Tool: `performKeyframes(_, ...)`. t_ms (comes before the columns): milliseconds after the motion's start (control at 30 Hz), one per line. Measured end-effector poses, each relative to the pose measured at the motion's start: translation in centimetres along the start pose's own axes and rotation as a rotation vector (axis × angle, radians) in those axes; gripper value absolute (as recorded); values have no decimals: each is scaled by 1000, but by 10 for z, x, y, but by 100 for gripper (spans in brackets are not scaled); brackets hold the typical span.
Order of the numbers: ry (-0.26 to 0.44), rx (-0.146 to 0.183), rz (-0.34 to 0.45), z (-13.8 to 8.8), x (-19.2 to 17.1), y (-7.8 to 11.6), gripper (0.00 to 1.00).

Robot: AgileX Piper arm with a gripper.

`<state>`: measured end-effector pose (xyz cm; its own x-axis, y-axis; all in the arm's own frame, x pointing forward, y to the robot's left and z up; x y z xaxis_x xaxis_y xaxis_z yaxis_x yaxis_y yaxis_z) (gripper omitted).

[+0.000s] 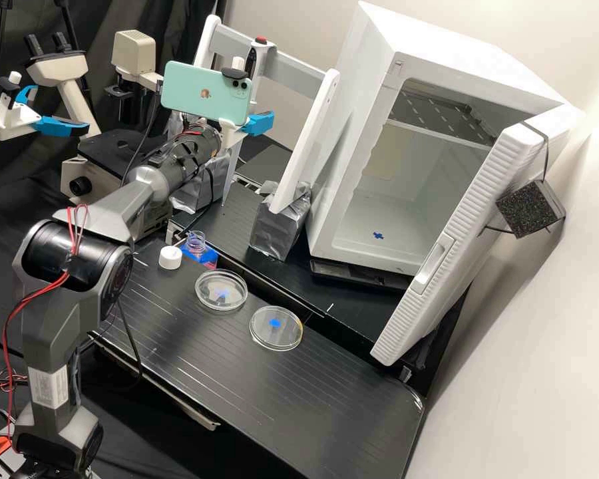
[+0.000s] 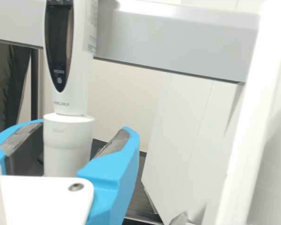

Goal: Use the pipette

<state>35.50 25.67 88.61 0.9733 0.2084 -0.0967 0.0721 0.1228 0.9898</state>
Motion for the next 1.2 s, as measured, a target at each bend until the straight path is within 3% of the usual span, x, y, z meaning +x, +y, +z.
performKeyframes(100,-2,24,2,1,-2,1,0)
performKeyframes(533,-2,20,1,1,-3,1,0)
performKeyframes(633,-5,33,1,1,-3,1,0)
performKeyframes(900,-5,33,1,1,-3,1,0)
performKeyframes(1000,-4,10,2,1,-4,2,0)
performKeyframes(1067,-2,12,-1,0,-4,1,0)
performKeyframes(1200,4,45,-14,-6,-8,1,0)
